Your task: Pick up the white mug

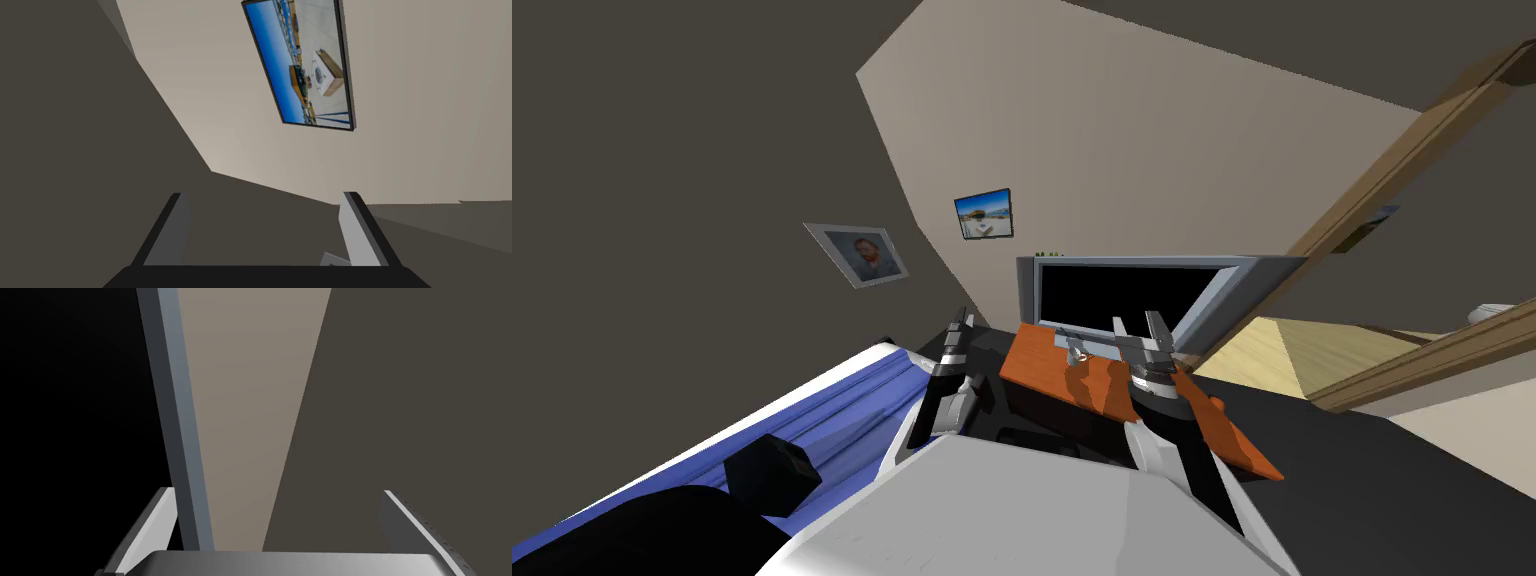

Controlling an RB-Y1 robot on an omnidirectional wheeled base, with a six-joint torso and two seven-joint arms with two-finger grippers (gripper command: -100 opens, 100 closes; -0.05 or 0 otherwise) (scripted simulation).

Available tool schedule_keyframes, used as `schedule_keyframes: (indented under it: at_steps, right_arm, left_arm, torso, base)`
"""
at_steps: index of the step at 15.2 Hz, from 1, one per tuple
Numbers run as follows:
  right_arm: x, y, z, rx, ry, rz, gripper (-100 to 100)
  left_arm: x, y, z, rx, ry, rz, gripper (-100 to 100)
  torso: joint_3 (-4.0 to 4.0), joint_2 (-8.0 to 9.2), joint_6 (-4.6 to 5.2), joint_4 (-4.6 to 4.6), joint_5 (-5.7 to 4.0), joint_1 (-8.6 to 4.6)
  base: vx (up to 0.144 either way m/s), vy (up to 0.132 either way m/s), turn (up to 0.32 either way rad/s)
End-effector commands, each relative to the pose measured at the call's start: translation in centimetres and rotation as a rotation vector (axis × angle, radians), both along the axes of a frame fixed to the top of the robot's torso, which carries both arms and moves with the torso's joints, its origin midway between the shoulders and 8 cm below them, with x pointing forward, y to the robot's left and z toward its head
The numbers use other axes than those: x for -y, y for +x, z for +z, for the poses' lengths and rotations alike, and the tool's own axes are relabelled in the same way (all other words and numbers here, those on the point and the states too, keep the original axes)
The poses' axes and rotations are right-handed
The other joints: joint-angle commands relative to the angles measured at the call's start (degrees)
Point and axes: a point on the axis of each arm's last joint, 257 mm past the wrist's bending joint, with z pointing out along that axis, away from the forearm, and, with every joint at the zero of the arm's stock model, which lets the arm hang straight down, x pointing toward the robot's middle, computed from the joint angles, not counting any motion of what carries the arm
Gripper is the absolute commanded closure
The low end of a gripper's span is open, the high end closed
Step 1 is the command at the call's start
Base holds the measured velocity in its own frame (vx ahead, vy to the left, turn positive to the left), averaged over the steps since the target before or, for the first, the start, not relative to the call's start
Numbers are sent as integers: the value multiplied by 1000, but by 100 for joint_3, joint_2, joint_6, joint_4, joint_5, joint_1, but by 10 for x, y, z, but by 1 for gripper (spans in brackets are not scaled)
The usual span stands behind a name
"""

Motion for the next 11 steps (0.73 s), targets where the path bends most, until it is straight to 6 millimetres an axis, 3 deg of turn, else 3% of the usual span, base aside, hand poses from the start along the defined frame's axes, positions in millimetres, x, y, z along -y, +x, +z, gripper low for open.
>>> schedule_keyframes:
  at_steps: [1, 4, 6, 7, 9, 10, 11]
  right_arm:
    - [-1, 2, -7, -21, -32, 5, -100]
    - [-1, 6, -23, -67, -89, 9, -100]
    - [2, 11, -48, -134, -160, 10, -100]
    - [2, 11, -48, -134, -160, 10, -100]
    - [8, 15, -81, -219, -236, 4, -100]
    - [8, 15, -81, -220, -243, 7, -100]
    - [13, 15, -100, -268, -286, 4, -100]
  left_arm:
    - [0, 0, 0, 0, 0, 0, 0]
    - [0, 0, 0, 0, 0, 0, 0]
    - [0, 0, 0, 0, 0, 0, 0]
    - [0, 0, 0, 0, 0, 0, 0]
    - [0, 0, 0, 0, 0, 0, 0]
    - [0, 0, 0, 0, 0, 0, 0]
    - [0, 0, 0, 0, 0, 0, 0]
  torso:
    - [0, 0, 0, 0, 0, 0]
    - [1, 3, -3, 0, 1, 7]
    - [1, 3, -2, 0, 2, 9]
    - [1, 3, -5, 0, 2, 11]
    - [2, 4, -3, 0, 2, 11]
    - [2, 5, -6, 0, 3, 14]
    - [3, 6, -2, 1, 3, 14]
  base:
    - [-2, 9, 79]
    - [-7, 25, 160]
    - [-8, 33, 207]
    - [-7, 29, 170]
    - [-12, 39, 264]
    - [-14, 37, 246]
    - [-13, 33, 174]
